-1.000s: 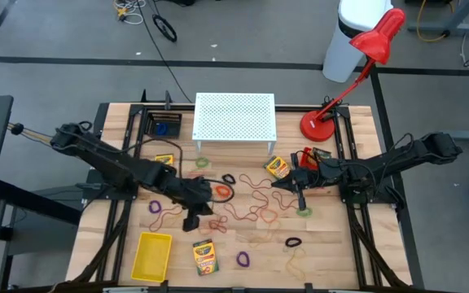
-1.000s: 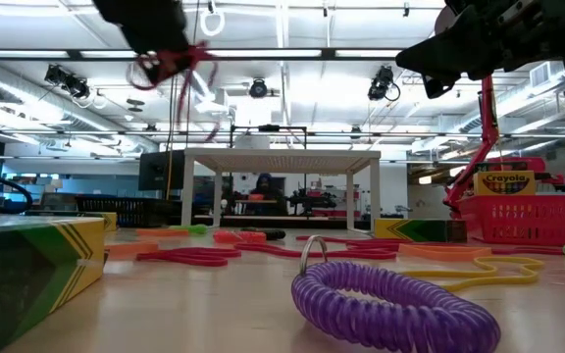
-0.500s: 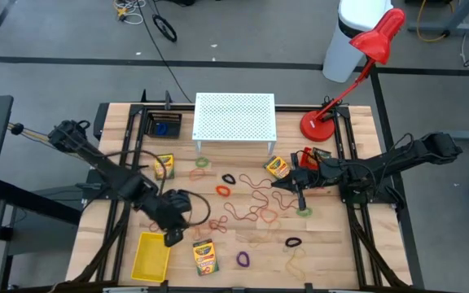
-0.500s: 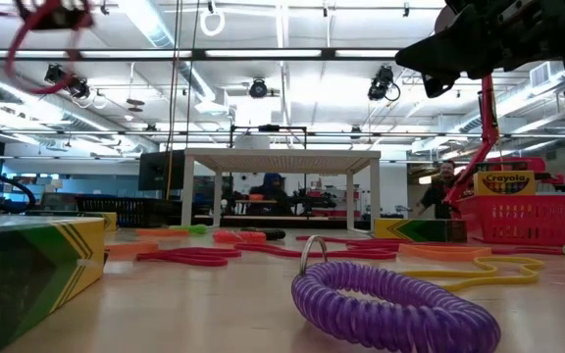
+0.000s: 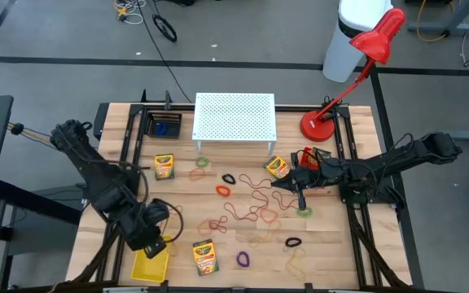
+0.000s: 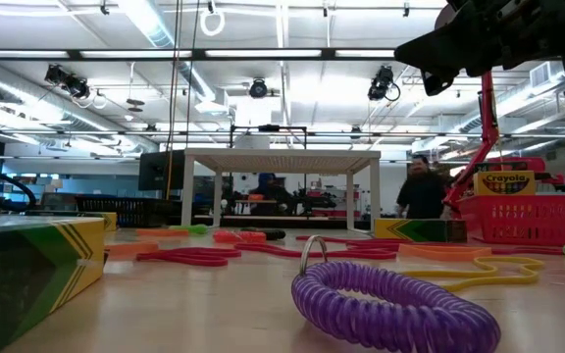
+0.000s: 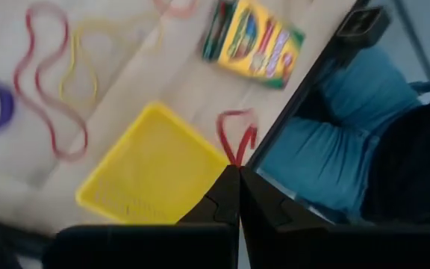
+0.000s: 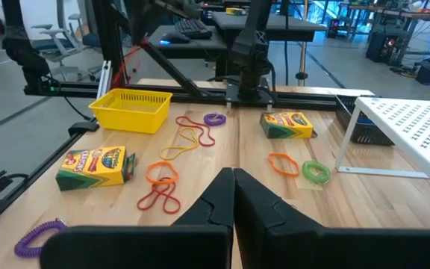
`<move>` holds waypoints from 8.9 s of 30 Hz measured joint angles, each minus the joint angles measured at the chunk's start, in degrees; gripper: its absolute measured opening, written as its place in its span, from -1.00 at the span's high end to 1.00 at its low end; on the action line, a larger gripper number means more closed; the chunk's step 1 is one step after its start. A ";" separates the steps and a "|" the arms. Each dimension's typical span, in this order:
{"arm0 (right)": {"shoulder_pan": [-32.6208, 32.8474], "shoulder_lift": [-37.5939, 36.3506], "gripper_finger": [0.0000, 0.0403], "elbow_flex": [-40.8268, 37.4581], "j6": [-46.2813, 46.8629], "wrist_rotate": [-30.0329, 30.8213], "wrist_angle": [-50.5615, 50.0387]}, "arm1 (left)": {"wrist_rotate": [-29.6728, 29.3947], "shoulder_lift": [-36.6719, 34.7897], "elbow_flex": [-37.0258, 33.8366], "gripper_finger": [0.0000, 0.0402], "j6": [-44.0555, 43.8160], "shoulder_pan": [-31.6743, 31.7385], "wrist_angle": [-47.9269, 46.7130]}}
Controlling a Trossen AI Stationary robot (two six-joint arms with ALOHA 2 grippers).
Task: Pick & Place Office Desk Supplies
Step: Put the red rubber band into the yellow bin, then put the right orange rubber band into the yellow bin
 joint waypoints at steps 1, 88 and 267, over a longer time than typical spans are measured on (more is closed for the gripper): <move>0.00 0.00 0.97 0.00 -0.01 0.01 0.02 | 1.29 0.41 -0.01 0.98 -1.14 -0.40 -0.05; 0.00 0.26 0.97 0.00 -1.24 0.02 3.74 | 11.42 8.02 -13.42 0.96 24.36 5.52 20.85; -0.02 5.88 0.97 0.00 -1.24 1.09 7.35 | -25.16 -5.54 -34.36 0.98 51.92 5.71 64.83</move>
